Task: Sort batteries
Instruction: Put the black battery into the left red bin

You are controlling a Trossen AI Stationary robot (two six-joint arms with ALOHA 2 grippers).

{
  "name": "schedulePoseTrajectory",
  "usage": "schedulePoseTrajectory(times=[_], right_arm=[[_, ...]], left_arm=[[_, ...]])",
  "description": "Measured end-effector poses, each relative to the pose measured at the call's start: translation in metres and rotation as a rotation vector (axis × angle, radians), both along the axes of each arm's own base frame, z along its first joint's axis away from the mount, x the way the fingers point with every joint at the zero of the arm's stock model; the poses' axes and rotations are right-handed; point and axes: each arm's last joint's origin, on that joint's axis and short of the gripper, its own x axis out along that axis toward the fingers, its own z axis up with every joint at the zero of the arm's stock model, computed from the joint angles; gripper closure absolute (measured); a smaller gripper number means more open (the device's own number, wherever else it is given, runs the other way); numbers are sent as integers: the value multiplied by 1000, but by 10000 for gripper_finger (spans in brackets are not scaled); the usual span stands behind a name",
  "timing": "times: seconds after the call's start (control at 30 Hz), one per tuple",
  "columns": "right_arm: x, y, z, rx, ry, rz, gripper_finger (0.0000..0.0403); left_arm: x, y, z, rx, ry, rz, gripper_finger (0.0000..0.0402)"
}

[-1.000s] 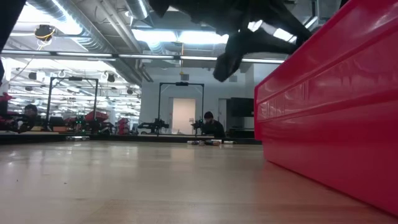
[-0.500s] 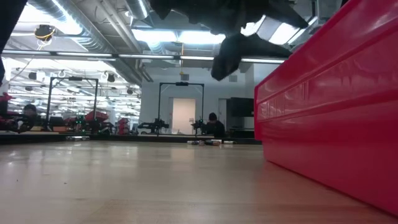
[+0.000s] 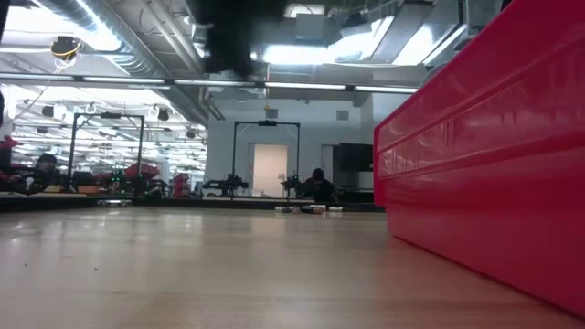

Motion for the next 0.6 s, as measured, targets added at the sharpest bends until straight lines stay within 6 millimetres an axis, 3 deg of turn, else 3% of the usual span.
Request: schedulePoseTrajectory(times=[0.2,0.43,0.6], right_arm=[[1,0,0,-5,-11,-2,265],[3,2,1,24,-37,0,265],[5,4,1,51,-46,1,265]], left_arm=[[-48,7,-24,83,486,-5,266],[-85,12,-71,32,796,-90,255],[-106,9,-95,-42,928,-82,221]])
